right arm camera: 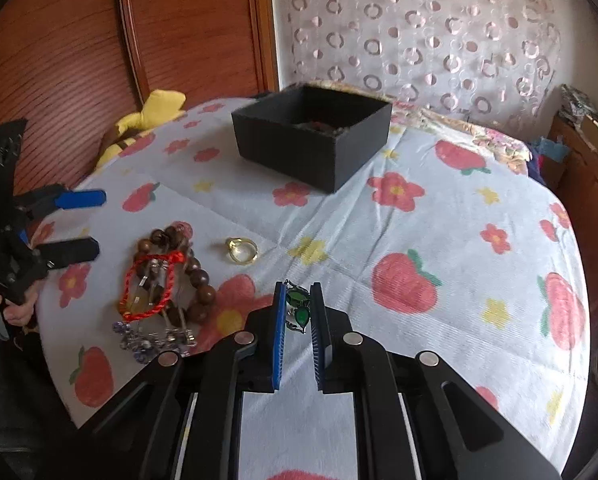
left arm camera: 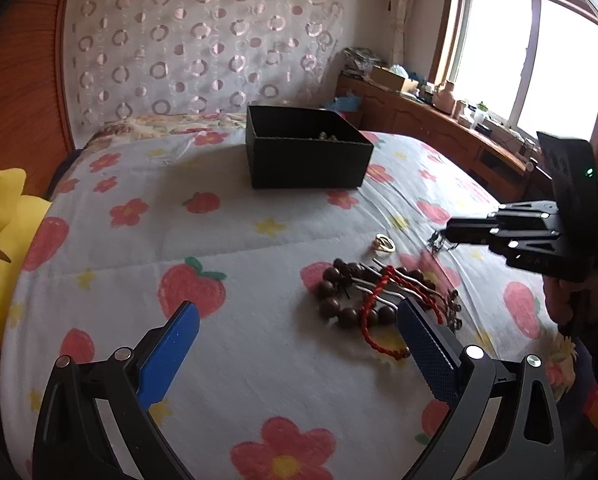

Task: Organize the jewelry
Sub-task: 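Grasp the red string bracelet with the left gripper while the right carries the green earring to the box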

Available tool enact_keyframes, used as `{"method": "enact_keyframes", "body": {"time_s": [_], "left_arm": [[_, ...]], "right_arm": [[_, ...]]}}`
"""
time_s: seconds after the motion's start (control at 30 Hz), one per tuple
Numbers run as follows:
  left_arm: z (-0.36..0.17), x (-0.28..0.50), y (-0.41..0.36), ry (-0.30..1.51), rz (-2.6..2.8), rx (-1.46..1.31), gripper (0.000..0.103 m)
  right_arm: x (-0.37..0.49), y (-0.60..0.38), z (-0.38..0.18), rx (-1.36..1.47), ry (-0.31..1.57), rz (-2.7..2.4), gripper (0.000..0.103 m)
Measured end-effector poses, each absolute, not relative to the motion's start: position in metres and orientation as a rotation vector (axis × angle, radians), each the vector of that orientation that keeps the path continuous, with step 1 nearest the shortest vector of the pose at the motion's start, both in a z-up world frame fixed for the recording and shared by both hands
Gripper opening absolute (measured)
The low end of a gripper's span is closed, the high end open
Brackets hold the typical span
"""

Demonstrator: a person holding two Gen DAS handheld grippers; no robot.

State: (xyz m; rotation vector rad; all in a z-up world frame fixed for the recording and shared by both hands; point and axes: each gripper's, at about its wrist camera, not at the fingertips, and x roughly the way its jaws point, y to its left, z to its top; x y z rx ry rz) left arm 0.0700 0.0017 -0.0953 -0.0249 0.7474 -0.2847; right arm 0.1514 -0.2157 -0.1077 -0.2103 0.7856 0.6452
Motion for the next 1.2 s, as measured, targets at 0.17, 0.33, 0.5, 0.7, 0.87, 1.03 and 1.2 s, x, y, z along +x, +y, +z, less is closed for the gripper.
{"method": "enact_keyframes", "body": {"time_s": [0.17, 0.33, 0.5, 0.7, 0.87, 1.03, 1.2], "left_arm": [[-0.097, 0.065, -0.008, 0.761, -0.336, -0.022, 0.095], [-0.102, 0.065, -0.022, 0.806, -0.389, -0.004, 0.060], [-0.111, 0.068, -0.032, 0.859, -0.420, 0.009, 0.022], [-0.113, 0.074, -0.037, 0.875, -0.420, 0.024, 0.013], [-0.112, 0.078, -0.040, 0.873, -0.403, 0.041, 0.013], [-0.111, 0.074, -0.045, 0.854, -0.394, 0.077, 0.002], [-0.087, 0.065, -0.037, 0.779, -0.400, 0.045, 0.002]], "right_arm": [[0.136, -0.221, -0.103, -0.198, 0.746, 0.633, 0.013], [0.126, -0.227, -0.111, -0.173, 0.730, 0.613, 0.013], [0.127, -0.232, -0.122, -0.137, 0.739, 0.606, 0.013], [0.126, -0.232, -0.122, -0.123, 0.726, 0.601, 0.014], [0.127, -0.232, -0.124, -0.131, 0.718, 0.599, 0.014], [0.126, -0.231, -0.124, -0.127, 0.715, 0.599, 0.014], [0.124, -0.229, -0.122, -0.135, 0.712, 0.596, 0.014]]}}
